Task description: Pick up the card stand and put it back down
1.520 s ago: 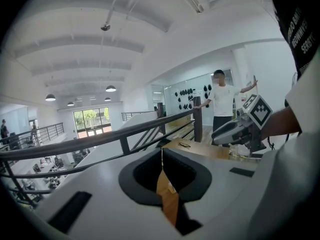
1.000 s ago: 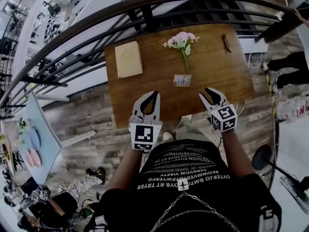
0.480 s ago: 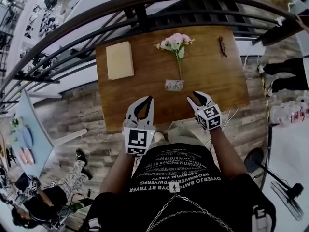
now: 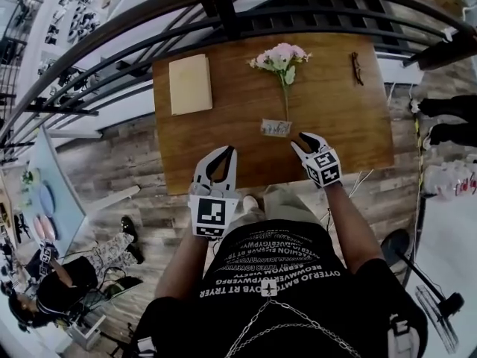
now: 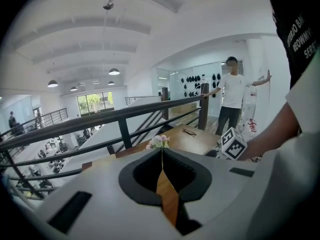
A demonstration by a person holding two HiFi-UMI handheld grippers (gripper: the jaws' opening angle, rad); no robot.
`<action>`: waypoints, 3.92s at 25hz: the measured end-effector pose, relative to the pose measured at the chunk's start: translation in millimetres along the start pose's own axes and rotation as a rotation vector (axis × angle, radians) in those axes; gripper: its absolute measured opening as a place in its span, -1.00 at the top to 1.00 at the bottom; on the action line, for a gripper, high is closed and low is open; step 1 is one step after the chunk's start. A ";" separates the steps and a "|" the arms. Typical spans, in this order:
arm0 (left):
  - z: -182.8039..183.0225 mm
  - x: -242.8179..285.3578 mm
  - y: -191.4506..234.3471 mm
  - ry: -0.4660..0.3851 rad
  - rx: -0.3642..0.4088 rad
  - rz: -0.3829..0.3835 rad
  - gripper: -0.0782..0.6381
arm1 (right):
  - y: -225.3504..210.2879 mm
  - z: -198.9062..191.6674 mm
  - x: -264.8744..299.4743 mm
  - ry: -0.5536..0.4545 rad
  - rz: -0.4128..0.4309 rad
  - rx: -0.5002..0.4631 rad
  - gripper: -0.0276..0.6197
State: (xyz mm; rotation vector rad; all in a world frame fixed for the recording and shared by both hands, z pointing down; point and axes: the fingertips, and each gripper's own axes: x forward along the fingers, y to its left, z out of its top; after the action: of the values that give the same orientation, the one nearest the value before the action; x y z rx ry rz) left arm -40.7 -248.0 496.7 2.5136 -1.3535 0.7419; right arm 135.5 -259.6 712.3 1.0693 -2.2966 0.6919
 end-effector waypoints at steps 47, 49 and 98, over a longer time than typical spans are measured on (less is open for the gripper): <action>-24.3 -29.7 6.8 0.048 -0.032 0.032 0.70 | 1.1 -27.2 44.0 0.063 0.073 0.074 0.43; -21.0 -32.0 9.2 0.034 -0.026 0.031 0.70 | 4.1 -23.9 39.7 0.065 0.068 0.074 0.43; -2.0 -109.7 -0.1 -0.130 0.043 -0.027 0.70 | 123.0 150.8 -111.0 -0.183 0.053 -0.073 0.43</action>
State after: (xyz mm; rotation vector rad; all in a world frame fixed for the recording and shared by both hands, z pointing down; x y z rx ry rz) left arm -91.4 -167.5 442.2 2.6499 -1.3549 0.6182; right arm 65.1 -226.5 502.2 1.0807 -2.4931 0.5456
